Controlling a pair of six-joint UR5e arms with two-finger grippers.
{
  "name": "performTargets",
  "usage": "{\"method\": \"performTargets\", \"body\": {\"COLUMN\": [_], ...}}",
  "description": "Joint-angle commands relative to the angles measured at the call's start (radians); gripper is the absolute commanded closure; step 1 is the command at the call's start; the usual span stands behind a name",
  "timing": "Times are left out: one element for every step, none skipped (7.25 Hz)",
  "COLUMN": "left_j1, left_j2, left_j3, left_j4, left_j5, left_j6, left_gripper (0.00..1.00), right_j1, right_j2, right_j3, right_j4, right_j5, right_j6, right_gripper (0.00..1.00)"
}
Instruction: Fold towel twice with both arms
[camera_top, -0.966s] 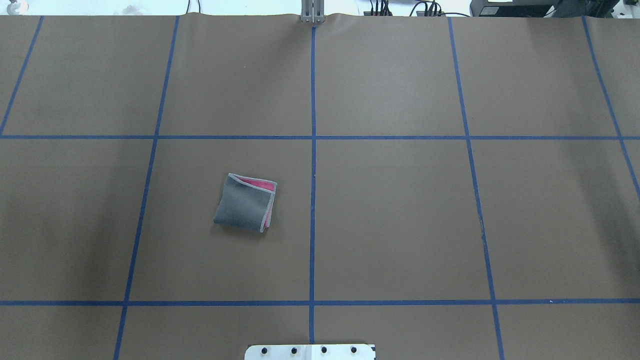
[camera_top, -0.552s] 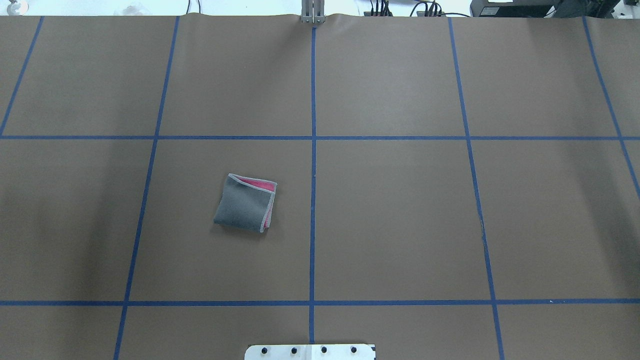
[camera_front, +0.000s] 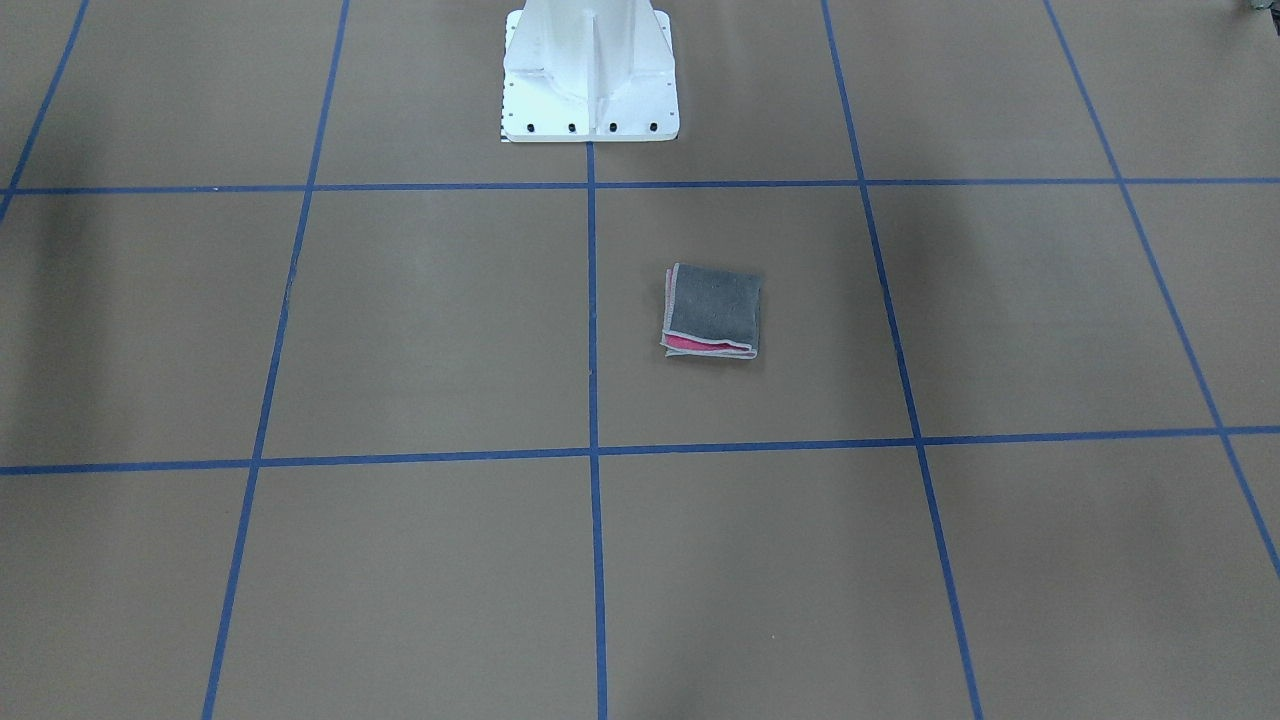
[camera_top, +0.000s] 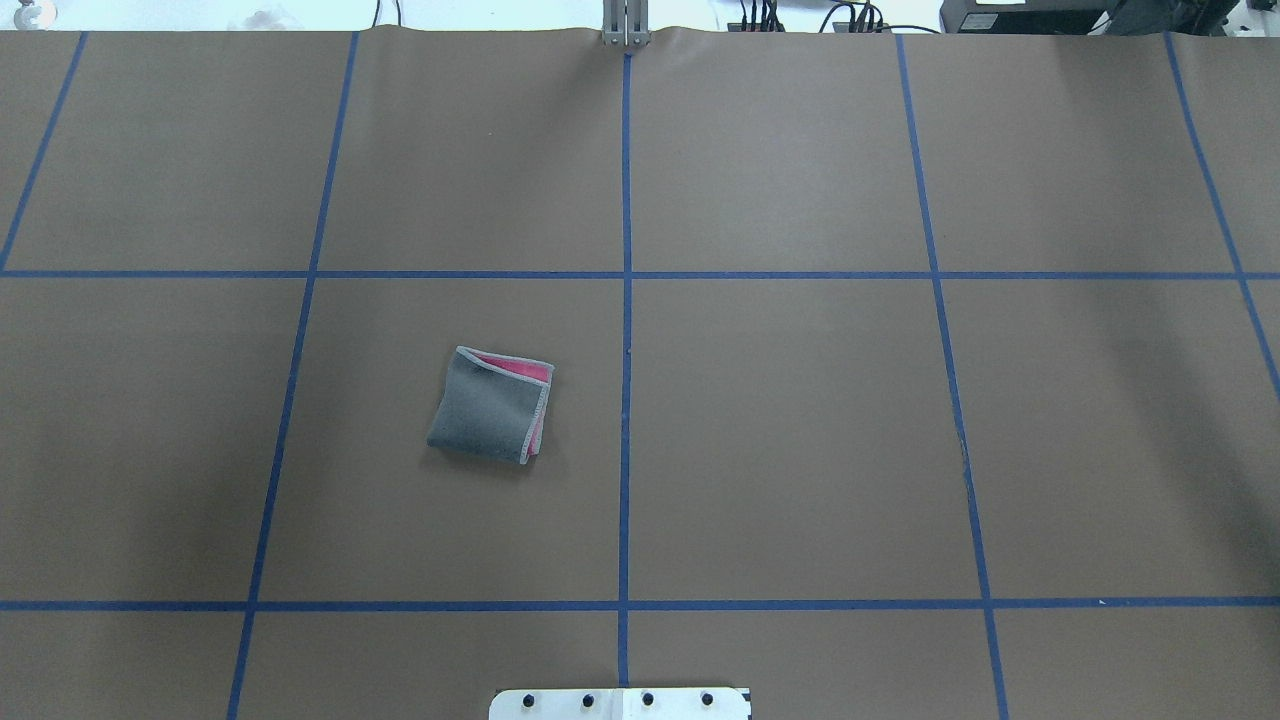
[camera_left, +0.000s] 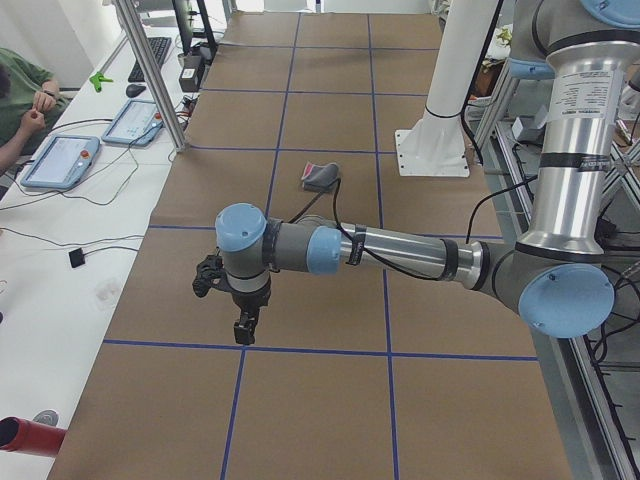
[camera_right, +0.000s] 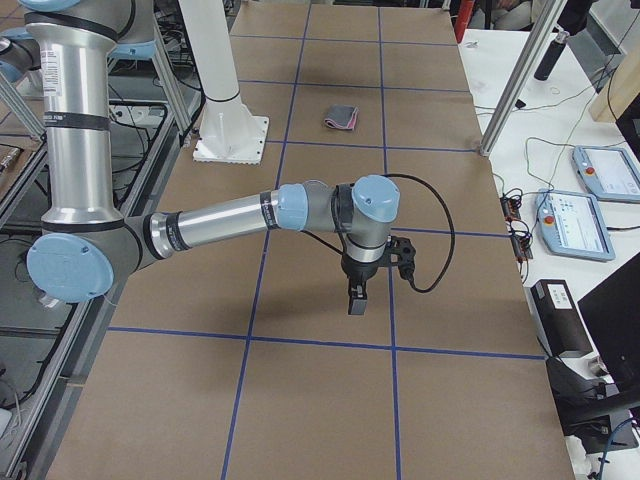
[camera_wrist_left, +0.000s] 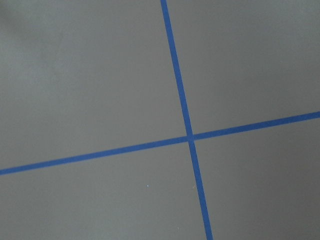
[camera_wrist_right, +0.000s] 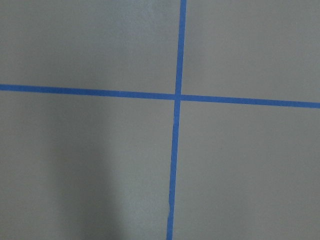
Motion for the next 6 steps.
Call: {"method": "performTargets", "body": {"left_j1": [0.001, 0.001, 0.003, 0.003, 0.003, 0.003], "left_j2": [0.025, 0.025, 0.024, 0.024, 0.022, 0.022], "left_j3": [0.001, 0.001, 0.001, -0.002, -0.002, -0.002], "left_j4": [-0.001, -0.001, -0.001, -0.002, -0.001, -0.002], "left_j5": [-0.005, -0.005, -0.005, -0.005, -0.005, -0.005], "left_j6": [0.003, 0.003, 0.003, 0.003, 0.003, 0.003], "left_gripper": [0.0, 0.0, 0.0, 0.0, 0.0, 0.0], "right_j1": [0.009, 0.012, 0.014, 0.014, 0.014, 0.014], "right_j2": [-0.026, -0.026, -0.034, -0.061, -0.086, -0.089], "right_j3": [-0.004, -0.004, -0.004, -0.01, -0.038, -0.055], "right_j4": [-0.015, -0.015, -0.015, 0.043, 0.128, 0.155], "right_j5": [0.065, 0.067, 0.067, 0.068, 0.071, 0.083], "right_j6": [-0.017, -0.019, -0.02, -0.022, -0.019, -0.019], "right_gripper": [0.0, 0.0, 0.0, 0.0, 0.0, 0.0]}}
